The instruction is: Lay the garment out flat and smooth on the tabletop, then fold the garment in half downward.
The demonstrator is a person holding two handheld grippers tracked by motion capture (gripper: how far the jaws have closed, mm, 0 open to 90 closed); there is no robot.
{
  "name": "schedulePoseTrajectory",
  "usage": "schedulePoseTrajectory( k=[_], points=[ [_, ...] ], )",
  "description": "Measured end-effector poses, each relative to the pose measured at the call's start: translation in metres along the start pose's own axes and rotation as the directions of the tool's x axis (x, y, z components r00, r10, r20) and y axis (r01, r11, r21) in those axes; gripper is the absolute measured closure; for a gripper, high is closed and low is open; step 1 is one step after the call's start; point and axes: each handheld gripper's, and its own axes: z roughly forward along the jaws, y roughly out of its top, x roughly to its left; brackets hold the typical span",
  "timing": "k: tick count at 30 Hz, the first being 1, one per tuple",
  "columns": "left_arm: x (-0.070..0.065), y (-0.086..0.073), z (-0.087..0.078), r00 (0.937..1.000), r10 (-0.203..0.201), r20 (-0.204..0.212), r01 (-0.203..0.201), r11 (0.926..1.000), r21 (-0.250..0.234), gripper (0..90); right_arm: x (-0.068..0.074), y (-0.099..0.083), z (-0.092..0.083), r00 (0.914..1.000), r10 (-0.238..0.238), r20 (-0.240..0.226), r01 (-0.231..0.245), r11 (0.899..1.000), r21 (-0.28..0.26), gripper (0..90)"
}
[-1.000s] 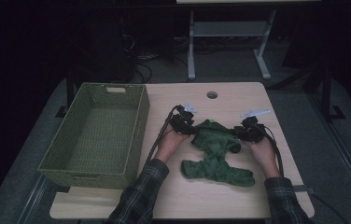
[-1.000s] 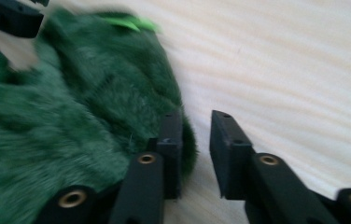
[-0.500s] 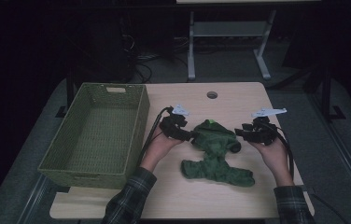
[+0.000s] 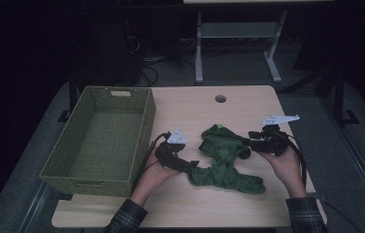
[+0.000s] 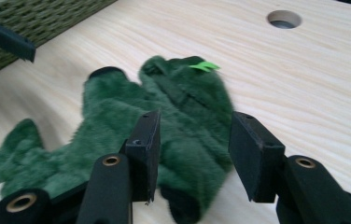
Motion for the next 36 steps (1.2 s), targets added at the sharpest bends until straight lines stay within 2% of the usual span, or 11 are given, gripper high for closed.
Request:
schedulePoseTrajectory(
  k=[5, 9, 11, 14, 18, 24, 27, 28, 30, 35, 36],
  points=[
    [-0.011, -0.018, -0.004, 1.0, 0.009, 0.003, -0.009, 1.0, 0.003, 13.9, 0.013, -0.003, 0.004, 0.9995, -0.019, -0.026, 0.019, 1.0, 0.001, 53.6],
    [-0.024, -0.04, -0.007, 0.9989, 0.046, -0.003, -0.046, 0.9986, 0.026, 13.1, 0.023, -0.005, 0.008, 0.9983, -0.041, -0.041, 0.041, 0.999, 0.009, 53.6],
    [-0.027, -0.048, -0.009, 0.9991, 0.042, -0.01, -0.042, 0.9988, 0.026, 12.8, 0.03, -0.004, 0.009, 0.9975, -0.049, -0.051, 0.05, 0.999, 0.01, 53.8],
    [-0.03, -0.053, -0.011, 0.9993, 0.037, -0.009, -0.037, 0.9992, 0.014, 12.8, 0.039, -0.003, 0.009, 0.9953, -0.068, -0.069, 0.068, 0.998, -0.002, 54.7],
    [-0.036, -0.064, -0.014, 0.9975, 0.066, -0.026, -0.066, 0.9978, 0.006, 12.8, 0.051, -0.003, 0.011, 0.9922, -0.088, -0.089, 0.087, 0.996, -0.009, 55.8],
    [-0.04, -0.075, -0.016, 0.9979, 0.063, -0.017, -0.062, 0.9979, 0.016, 12.7, 0.081, -0.006, 0.021, 0.9781, -0.134, -0.16, 0.135, 0.991, -0.006, 59.8],
    [-0.04, -0.079, -0.016, 0.9972, 0.073, -0.014, -0.072, 0.9971, 0.022, 12.6, 0.094, -0.006, 0.026, 0.9697, -0.148, -0.194, 0.15, 0.989, -0.007, 61.7],
    [-0.04, -0.079, -0.016, 0.9972, 0.073, -0.014, -0.072, 0.9971, 0.022, 12.6, 0.094, -0.006, 0.026, 0.9697, -0.148, -0.194, 0.15, 0.989, -0.007, 61.7],
    [-0.04, -0.082, -0.015, 0.9972, 0.074, -0.006, -0.074, 0.997, 0.023, 12.5, 0.109, -0.005, 0.034, 0.9577, -0.179, -0.225, 0.184, 0.983, 0.0, 63.0],
    [-0.041, -0.085, -0.012, 0.9959, 0.09, -0.004, -0.09, 0.9949, 0.047, 12.6, 0.129, -0.006, 0.044, 0.944, -0.204, -0.26, 0.213, 0.977, 0.009, 67.0],
    [-0.042, -0.086, -0.012, 0.996, 0.089, -0.002, -0.089, 0.9955, 0.032, 12.5, 0.137, -0.008, 0.051, 0.9356, -0.224, -0.273, 0.238, 0.971, 0.018, 69.2]
  ],
)
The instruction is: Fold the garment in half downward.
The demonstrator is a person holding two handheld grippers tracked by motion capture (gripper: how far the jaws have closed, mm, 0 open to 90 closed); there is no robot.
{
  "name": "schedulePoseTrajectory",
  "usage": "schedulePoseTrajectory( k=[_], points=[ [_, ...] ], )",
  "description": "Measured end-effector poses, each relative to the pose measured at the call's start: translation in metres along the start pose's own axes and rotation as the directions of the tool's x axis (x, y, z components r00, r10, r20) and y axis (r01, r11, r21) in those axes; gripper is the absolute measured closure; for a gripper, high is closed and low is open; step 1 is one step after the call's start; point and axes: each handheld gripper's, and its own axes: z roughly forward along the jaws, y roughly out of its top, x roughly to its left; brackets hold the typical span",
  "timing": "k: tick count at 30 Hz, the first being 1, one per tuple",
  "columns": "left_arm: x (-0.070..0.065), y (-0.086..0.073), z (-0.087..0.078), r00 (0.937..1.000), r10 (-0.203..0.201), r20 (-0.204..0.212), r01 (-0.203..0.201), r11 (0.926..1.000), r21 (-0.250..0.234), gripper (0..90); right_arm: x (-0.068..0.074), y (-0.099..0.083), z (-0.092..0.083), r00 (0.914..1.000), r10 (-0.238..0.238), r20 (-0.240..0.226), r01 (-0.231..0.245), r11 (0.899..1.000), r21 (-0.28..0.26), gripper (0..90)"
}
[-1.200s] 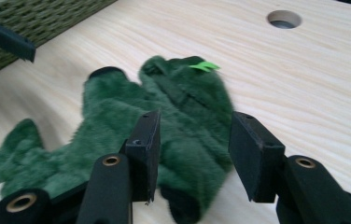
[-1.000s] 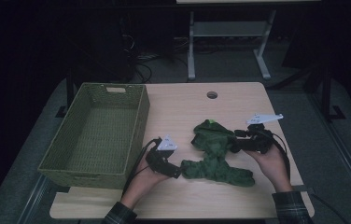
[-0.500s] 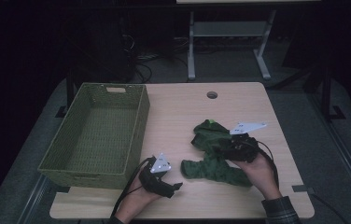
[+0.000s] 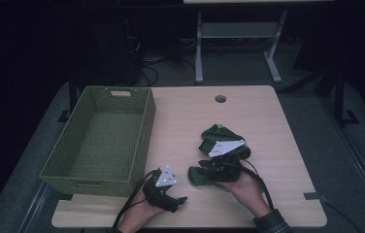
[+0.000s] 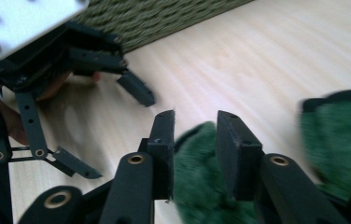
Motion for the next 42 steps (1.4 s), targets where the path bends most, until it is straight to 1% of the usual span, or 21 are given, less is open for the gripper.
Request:
schedulePoseTrajectory(
  k=[5, 7, 8, 11, 12, 14, 15, 16, 17, 19, 20, 21, 22, 23, 25, 26, 28, 29, 35, 37, 42],
  points=[
    [0.001, -0.001, 0.0, 0.9999, 0.012, 0.006, -0.012, 0.9999, -0.005, 12.4, 0.011, -0.003, 0.02, 0.9995, -0.026, -0.017, 0.026, 0.999, 0.036, 71.9],
    [0.001, -0.001, 0.0, 1.0, 0.008, 0.005, -0.008, 0.9999, -0.008, 12.4, 0.013, -0.003, 0.024, 0.9996, -0.024, -0.015, 0.025, 0.999, 0.044, 71.9],
    [0.001, -0.001, 0.0, 1.0, 0.008, 0.005, -0.008, 0.9999, -0.008, 12.5, 0.016, -0.005, 0.031, 0.9996, -0.019, -0.019, 0.021, 0.998, 0.065, 71.8],
    [0.001, -0.001, 0.0, 0.9999, 0.011, 0.005, -0.011, 0.9999, -0.006, 12.5, 0.016, -0.008, 0.039, 0.9987, -0.048, 0.017, 0.047, 0.995, 0.093, 71.6],
    [0.001, -0.001, 0.0, 0.9999, 0.013, 0.004, -0.013, 0.9999, -0.005, 12.5, 0.016, -0.009, 0.041, 0.9993, -0.033, 0.018, 0.031, 0.994, 0.101, 71.6],
    [0.001, -0.001, 0.0, 0.9999, 0.012, 0.004, -0.012, 0.9999, -0.005, 12.6, 0.015, -0.011, 0.044, 0.9992, -0.034, 0.021, 0.031, 0.994, 0.107, 71.6],
    [0.001, -0.001, 0.0, 1.0, 0.008, 0.004, -0.008, 0.9999, -0.007, 12.6, 0.014, -0.015, 0.05, 0.9981, -0.046, 0.041, 0.04, 0.991, 0.129, 70.9],
    [0.001, -0.001, 0.0, 0.9999, 0.012, 0.006, -0.012, 0.9999, -0.005, 12.5, 0.015, -0.016, 0.053, 0.9985, -0.033, 0.043, 0.027, 0.99, 0.135, 70.9],
    [0.001, -0.001, 0.0, 0.9999, 0.014, 0.004, -0.014, 0.9999, -0.003, 12.6, 0.015, -0.018, 0.055, 0.9968, -0.058, 0.055, 0.05, 0.988, 0.146, 71.0],
    [0.001, -0.001, 0.0, 0.9999, 0.015, 0.004, -0.015, 0.9999, -0.002, 12.5, 0.016, -0.019, 0.057, 0.9967, -0.055, 0.06, 0.046, 0.989, 0.139, 71.6],
    [0.001, -0.001, 0.0, 0.9999, 0.016, 0.004, -0.016, 0.9999, -0.004, 12.6, 0.02, -0.02, 0.058, 0.9939, -0.073, 0.083, 0.06, 0.988, 0.142, 75.8],
    [0.001, -0.001, 0.0, 0.9999, 0.016, 0.004, -0.016, 0.9999, -0.004, 12.6, 0.02, -0.02, 0.058, 0.9939, -0.073, 0.083, 0.06, 0.988, 0.142, 75.8],
    [0.001, -0.001, 0.0, 0.9999, 0.013, 0.004, -0.013, 0.9999, -0.004, 12.6, 0.023, -0.021, 0.058, 0.9938, -0.081, 0.076, 0.07, 0.987, 0.142, 82.8],
    [0.001, -0.001, 0.0, 0.9999, 0.009, 0.006, -0.009, 0.9999, -0.004, 12.5, 0.024, -0.021, 0.057, 0.9941, -0.084, 0.068, 0.073, 0.987, 0.145, 84.5],
    [0.001, -0.001, 0.0, 0.9999, 0.009, 0.006, -0.009, 1.0, -0.004, 12.5, 0.025, -0.022, 0.056, 0.9947, -0.084, 0.06, 0.074, 0.986, 0.147, 85.1],
    [0.001, -0.001, 0.0, 1.0, 0.004, 0.006, -0.004, 1.0, -0.007, 12.6, 0.025, -0.023, 0.054, 0.9969, -0.076, 0.021, 0.071, 0.986, 0.152, 85.5],
    [0.001, -0.001, 0.0, 1.0, 0.005, 0.006, -0.005, 1.0, -0.007, 12.5, 0.023, -0.025, 0.051, 0.9992, -0.031, -0.026, 0.034, 0.988, 0.15, 85.7],
    [0.001, -0.001, 0.0, 1.0, 0.005, 0.006, -0.005, 1.0, -0.007, 12.5, 0.021, -0.026, 0.05, 0.9987, -0.027, -0.043, 0.033, 0.988, 0.151, 85.8],
    [0.001, -0.001, 0.0, 1.0, 0.002, 0.006, -0.002, 1.0, -0.01, 12.5, 0.026, -0.037, 0.036, 0.996, -0.017, -0.088, 0.03, 0.988, 0.149, 85.8],
    [0.001, -0.001, 0.0, 1.0, 0.002, 0.006, -0.002, 1.0, -0.01, 12.6, 0.027, -0.038, 0.029, 0.9956, -0.025, -0.09, 0.036, 0.991, 0.127, 85.7],
    [0.0, -0.001, 0.0, 1.0, -0.001, 0.006, 0.001, 0.9999, -0.012, 12.6, 0.027, -0.032, 0.007, 0.9944, -0.034, -0.1, 0.037, 0.999, 0.024, 85.8]
  ],
)
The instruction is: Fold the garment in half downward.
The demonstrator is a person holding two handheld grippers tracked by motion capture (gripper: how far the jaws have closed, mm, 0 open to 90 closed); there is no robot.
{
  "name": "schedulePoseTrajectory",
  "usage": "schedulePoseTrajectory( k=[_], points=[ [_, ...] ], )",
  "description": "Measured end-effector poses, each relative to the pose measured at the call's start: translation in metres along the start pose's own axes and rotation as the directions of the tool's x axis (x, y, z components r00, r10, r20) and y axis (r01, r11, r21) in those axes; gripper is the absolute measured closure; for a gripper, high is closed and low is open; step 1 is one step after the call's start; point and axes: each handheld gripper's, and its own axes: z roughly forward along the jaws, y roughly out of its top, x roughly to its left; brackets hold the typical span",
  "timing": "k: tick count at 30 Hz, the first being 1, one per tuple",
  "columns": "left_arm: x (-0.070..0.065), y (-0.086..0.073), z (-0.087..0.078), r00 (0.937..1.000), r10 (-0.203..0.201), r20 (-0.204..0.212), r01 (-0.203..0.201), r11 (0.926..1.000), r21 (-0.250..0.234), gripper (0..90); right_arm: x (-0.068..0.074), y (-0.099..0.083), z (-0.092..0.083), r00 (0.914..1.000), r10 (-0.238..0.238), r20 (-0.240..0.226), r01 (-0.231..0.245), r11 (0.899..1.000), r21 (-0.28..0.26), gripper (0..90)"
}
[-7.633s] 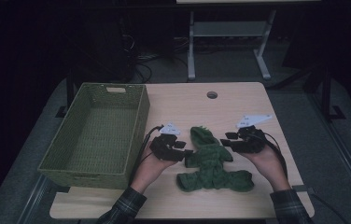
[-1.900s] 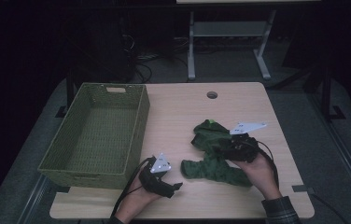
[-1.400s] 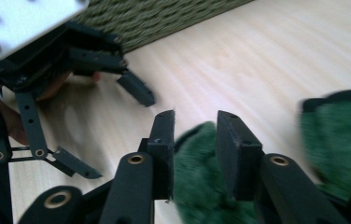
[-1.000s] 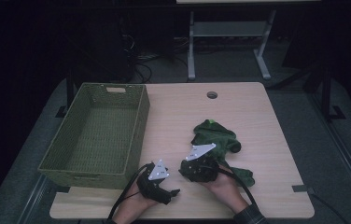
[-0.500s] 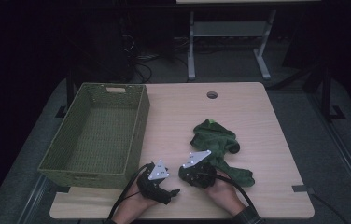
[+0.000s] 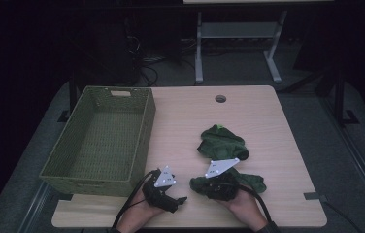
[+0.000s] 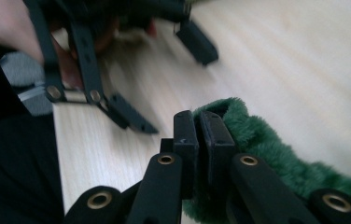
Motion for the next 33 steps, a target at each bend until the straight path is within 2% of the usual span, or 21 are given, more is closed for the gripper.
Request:
schedulePoseTrajectory(
  k=[1, 3, 4, 5, 7, 10, 11, 14, 16, 17, 20, 21, 22, 23, 24, 25, 26, 28, 30, 32, 33],
  points=[
    [0.0, 0.0, 0.0, 1.0, 0.002, 0.0, -0.002, 1.0, 0.002, 12.6, 0.0, 0.0, 0.0, 1.0, 0.0, 0.0, 0.0, 1.0, 0.0, 85.8],
    [0.0, 0.0, 0.0, 1.0, 0.001, 0.0, -0.001, 1.0, 0.001, 12.6, -0.002, 0.003, -0.013, 0.9999, 0.005, 0.008, -0.005, 0.999, -0.053, 85.7],
    [0.0, 0.0, 0.0, 1.0, 0.001, 0.0, -0.001, 1.0, 0.001, 12.6, -0.002, 0.003, -0.013, 0.9999, 0.005, 0.008, -0.005, 0.999, -0.053, 85.7],
    [0.0, 0.0, 0.0, 1.0, 0.002, 0.002, -0.002, 1.0, 0.003, 12.6, -0.005, 0.004, -0.022, 0.9996, 0.006, 0.027, -0.004, 0.996, -0.086, 85.7],
    [0.0, 0.0, 0.0, 1.0, 0.003, 0.002, -0.003, 1.0, -0.001, 12.7, -0.009, 0.005, -0.032, 0.9989, 0.014, 0.046, -0.008, 0.993, -0.115, 85.7],
    [0.0, 0.0, 0.0, 1.0, 0.004, 0.002, -0.004, 1.0, 0.001, 12.7, -0.013, 0.004, -0.04, 0.9976, 0.012, 0.069, -0.002, 0.991, -0.135, 85.6],
    [0.001, 0.0, 0.0, 1.0, 0.004, 0.004, -0.004, 1.0, 0.0, 12.7, -0.017, 0.003, -0.05, 0.9962, 0.038, 0.078, -0.025, 0.987, -0.16, 85.5],
    [0.001, 0.0, 0.0, 1.0, 0.004, 0.004, -0.004, 1.0, 0.0, 12.7, -0.022, 0.001, -0.06, 0.9936, 0.051, 0.101, -0.032, 0.984, -0.177, 85.5],
    [0.001, 0.0, 0.0, 1.0, 0.004, 0.005, -0.004, 1.0, 0.002, 12.7, -0.029, -0.006, -0.071, 0.9886, 0.08, 0.128, -0.054, 0.98, -0.193, 85.3],
    [0.001, 0.0, 0.0, 1.0, 0.004, 0.005, -0.004, 1.0, 0.002, 12.7, -0.029, -0.006, -0.071, 0.9886, 0.08, 0.128, -0.054, 0.98, -0.193, 85.3],
    [0.001, 0.0, 0.0, 1.0, 0.008, 0.002, -0.008, 1.0, 0.001, 12.7, -0.039, -0.018, -0.08, 0.974, 0.104, 0.201, -0.067, 0.981, -0.183, 85.4],
    [0.001, 0.0, 0.0, 1.0, 0.008, 0.002, -0.008, 1.0, 0.001, 12.7, -0.039, -0.018, -0.08, 0.974, 0.104, 0.201, -0.067, 0.981, -0.183, 85.4],
    [0.001, 0.0, 0.0, 1.0, 0.009, 0.002, -0.009, 1.0, 0.001, 12.7, -0.042, -0.022, -0.081, 0.9699, 0.128, 0.207, -0.092, 0.98, -0.176, 85.3],
    [0.001, 0.0, 0.0, 1.0, 0.007, 0.004, -0.007, 1.0, 0.002, 12.7, -0.05, -0.031, -0.079, 0.96, 0.152, 0.235, -0.12, 0.982, -0.145, 85.3],
    [0.001, 0.0, 0.0, 1.0, 0.007, 0.004, -0.007, 1.0, 0.002, 12.8, -0.05, -0.031, -0.079, 0.96, 0.152, 0.235, -0.12, 0.982, -0.145, 85.3],
    [0.001, 0.0, 0.0, 1.0, 0.007, 0.004, -0.007, 1.0, 0.002, 12.8, -0.056, -0.039, -0.071, 0.9545, 0.173, 0.243, -0.154, 0.983, -0.097, 85.3],
    [0.001, 0.0, 0.0, 1.0, 0.007, 0.004, -0.007, 1.0, 0.002, 12.8, -0.056, -0.039, -0.071, 0.9545, 0.173, 0.243, -0.154, 0.983, -0.097, 85.3],
    [0.001, 0.0, 0.0, 0.9999, 0.01, 0.005, -0.01, 0.9999, 0.006, 12.8, -0.06, -0.043, -0.065, 0.9527, 0.173, 0.25, -0.163, 0.985, -0.061, 85.3],
    [0.001, 0.001, 0.0, 0.9999, 0.01, 0.005, -0.01, 0.9999, 0.007, 12.8, -0.063, -0.045, -0.056, 0.955, 0.183, 0.233, -0.183, 0.983, -0.023, 85.1],
    [0.001, 0.001, 0.0, 0.9999, 0.01, 0.005, -0.01, 0.9999, 0.007, 12.8, -0.063, -0.045, -0.052, 0.957, 0.196, 0.214, -0.198, 0.98, -0.014, 85.1],
    [0.001, 0.001, 0.0, 0.9999, 0.01, 0.005, -0.01, 0.9999, 0.007, 12.8, -0.063, -0.045, -0.05, 0.9602, 0.188, 0.206, -0.19, 0.982, -0.011, 85.1]
  ],
)
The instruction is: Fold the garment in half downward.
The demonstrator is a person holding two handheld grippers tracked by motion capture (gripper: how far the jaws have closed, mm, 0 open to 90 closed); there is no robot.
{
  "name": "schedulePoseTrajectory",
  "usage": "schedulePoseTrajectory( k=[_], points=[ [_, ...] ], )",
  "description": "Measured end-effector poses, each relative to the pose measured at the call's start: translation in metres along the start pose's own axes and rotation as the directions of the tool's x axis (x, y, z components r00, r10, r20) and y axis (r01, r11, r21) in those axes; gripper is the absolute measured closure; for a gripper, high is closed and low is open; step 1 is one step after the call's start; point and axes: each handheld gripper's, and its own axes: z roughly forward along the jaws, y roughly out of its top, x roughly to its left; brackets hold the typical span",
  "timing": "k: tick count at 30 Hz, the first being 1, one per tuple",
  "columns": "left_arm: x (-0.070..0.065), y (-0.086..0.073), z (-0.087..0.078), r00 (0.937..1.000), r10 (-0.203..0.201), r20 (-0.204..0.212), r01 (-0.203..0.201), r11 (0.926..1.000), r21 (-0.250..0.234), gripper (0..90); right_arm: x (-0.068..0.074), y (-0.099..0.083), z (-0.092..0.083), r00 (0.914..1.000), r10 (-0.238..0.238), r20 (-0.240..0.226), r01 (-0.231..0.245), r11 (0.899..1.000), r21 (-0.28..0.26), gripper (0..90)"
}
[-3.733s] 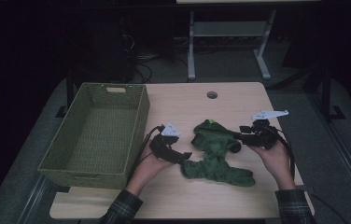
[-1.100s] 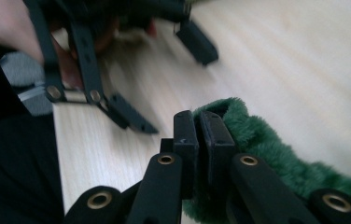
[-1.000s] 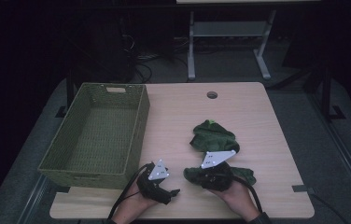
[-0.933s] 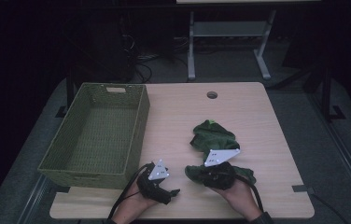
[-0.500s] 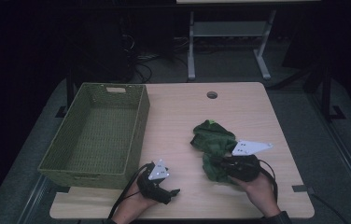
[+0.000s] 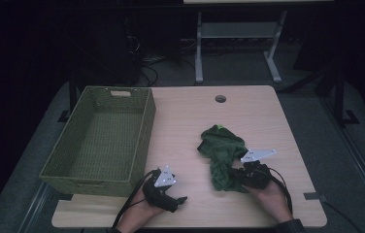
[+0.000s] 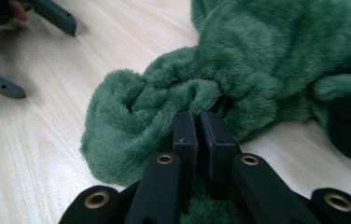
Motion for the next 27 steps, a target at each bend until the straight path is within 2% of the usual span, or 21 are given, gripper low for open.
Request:
schedulePoseTrajectory(
  k=[1, 4, 8, 11, 12, 13, 17, 25, 27],
  points=[
    [0.0, 0.0, 0.0, 1.0, 0.0, 0.0, 0.0, 1.0, 0.0, 12.8, 0.0, 0.0, 0.0, 1.0, 0.0, 0.0, 0.0, 1.0, 0.0, 85.1],
    [0.0, 0.0, 0.0, 1.0, 0.0, 0.0, 0.0, 1.0, 0.0, 12.8, 0.004, 0.0, 0.012, 0.9997, -0.025, -0.006, 0.026, 0.999, 0.045, 85.2],
    [0.0, 0.0, 0.0, 1.0, 0.0, 0.0, 0.0, 1.0, 0.0, 12.8, 0.002, 0.0, 0.014, 0.9996, -0.027, 0.004, 0.027, 0.998, 0.049, 83.6],
    [0.0, 0.0, 0.0, 1.0, 0.0, 0.0, 0.0, 1.0, 0.0, 12.9, 0.0, 0.0, 0.004, 0.9998, -0.009, 0.02, 0.009, 1.0, 0.015, 74.2],
    [0.0, 0.0, 0.0, 1.0, 0.0, 0.0, 0.0, 1.0, 0.0, 12.8, 0.0, 0.0, 0.004, 0.9998, -0.009, 0.02, 0.009, 1.0, 0.015, 74.2],
    [0.0, 0.0, 0.0, 1.0, 0.0, 0.0, 0.0, 1.0, 0.001, 12.8, -0.004, 0.0, -0.006, 0.9997, 0.01, 0.023, -0.01, 1.0, -0.013, 69.9],
    [0.0, 0.0, 0.0, 1.0, 0.0, -0.001, 0.0, 1.0, 0.0, 12.8, -0.01, -0.002, -0.023, 0.9989, 0.034, 0.032, -0.032, 0.997, -0.07, 66.1],
    [0.0, 0.0, 0.0, 1.0, -0.003, 0.0, 0.003, 1.0, -0.002, 12.9, -0.017, -0.018, -0.043, 0.9982, 0.011, 0.059, -0.005, 0.996, -0.091, 60.7],
    [0.0, 0.0, 0.0, 1.0, -0.003, 0.0, 0.003, 1.0, -0.003, 12.9, -0.018, -0.024, -0.048, 0.9973, 0.0, 0.073, 0.006, 0.997, -0.081, 59.5]
  ],
)
